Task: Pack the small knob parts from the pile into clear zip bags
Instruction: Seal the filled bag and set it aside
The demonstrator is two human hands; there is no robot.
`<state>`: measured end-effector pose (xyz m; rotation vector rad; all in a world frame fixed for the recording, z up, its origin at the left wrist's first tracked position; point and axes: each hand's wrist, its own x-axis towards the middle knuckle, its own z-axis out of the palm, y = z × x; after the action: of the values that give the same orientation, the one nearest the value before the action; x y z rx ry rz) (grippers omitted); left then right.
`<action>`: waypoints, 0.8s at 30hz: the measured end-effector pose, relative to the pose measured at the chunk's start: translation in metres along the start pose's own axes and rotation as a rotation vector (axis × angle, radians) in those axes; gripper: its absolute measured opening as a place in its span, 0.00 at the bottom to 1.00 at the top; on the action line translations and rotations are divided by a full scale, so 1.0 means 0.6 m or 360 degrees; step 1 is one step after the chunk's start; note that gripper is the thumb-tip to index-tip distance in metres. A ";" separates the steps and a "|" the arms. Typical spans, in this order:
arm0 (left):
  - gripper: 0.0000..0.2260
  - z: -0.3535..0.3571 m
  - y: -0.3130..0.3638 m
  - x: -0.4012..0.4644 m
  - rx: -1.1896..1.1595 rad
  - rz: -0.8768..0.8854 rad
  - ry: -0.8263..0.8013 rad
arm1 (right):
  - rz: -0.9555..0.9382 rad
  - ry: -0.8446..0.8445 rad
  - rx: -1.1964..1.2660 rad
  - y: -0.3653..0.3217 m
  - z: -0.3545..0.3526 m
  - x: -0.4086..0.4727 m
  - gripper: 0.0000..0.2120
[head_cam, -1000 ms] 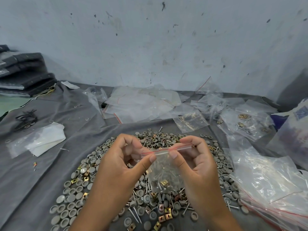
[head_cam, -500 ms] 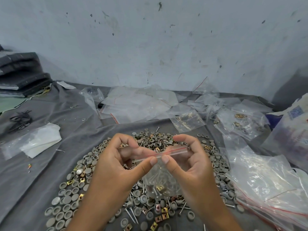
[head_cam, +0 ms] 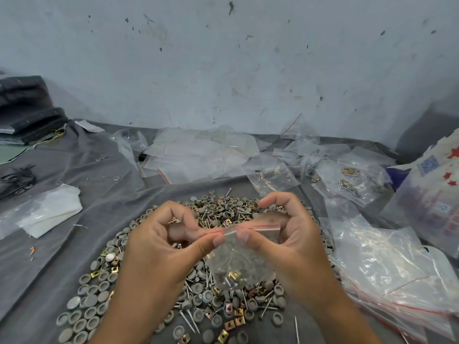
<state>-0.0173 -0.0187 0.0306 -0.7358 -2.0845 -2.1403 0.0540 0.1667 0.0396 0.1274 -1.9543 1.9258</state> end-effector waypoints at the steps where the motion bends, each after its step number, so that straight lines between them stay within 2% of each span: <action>1: 0.15 0.002 0.000 -0.002 0.0024 0.0008 -0.0003 | 0.0013 -0.0038 -0.0087 -0.006 -0.007 0.005 0.19; 4: 0.22 0.015 -0.001 -0.005 0.0101 -0.0042 -0.0020 | 0.0093 -0.0190 -0.0312 -0.026 -0.029 0.029 0.18; 6: 0.26 0.017 -0.009 -0.003 0.0185 -0.0047 -0.0017 | 0.0107 -0.0135 -0.0529 -0.034 -0.060 0.061 0.16; 8: 0.26 0.014 -0.017 0.000 0.0230 -0.0060 -0.0010 | 0.0113 0.0105 -0.0691 -0.037 -0.115 0.113 0.14; 11: 0.15 0.004 -0.032 0.003 0.0247 -0.0077 0.0090 | 0.0118 0.0530 -0.0745 -0.044 -0.223 0.215 0.07; 14: 0.10 -0.005 -0.041 0.006 0.0366 -0.0112 0.0187 | 0.0063 0.0839 -0.0952 -0.033 -0.314 0.291 0.10; 16: 0.10 -0.010 -0.050 0.010 0.0493 -0.0163 0.0222 | 0.0057 0.0931 -0.1233 -0.014 -0.352 0.316 0.10; 20: 0.11 -0.008 -0.059 0.013 0.0670 -0.0150 0.0219 | 0.0345 0.0827 -0.1653 0.056 -0.404 0.310 0.10; 22: 0.10 -0.011 -0.060 0.012 0.0681 -0.0147 0.0223 | 0.0631 0.0676 -0.1777 0.099 -0.412 0.282 0.14; 24: 0.10 -0.019 -0.061 0.011 0.0659 -0.0168 0.0234 | 0.0765 0.0523 -0.1872 0.125 -0.400 0.247 0.17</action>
<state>-0.0403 -0.0249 -0.0006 -0.4160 -2.4113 -1.6549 -0.0566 0.4356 0.0135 -0.9630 -2.6362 0.6204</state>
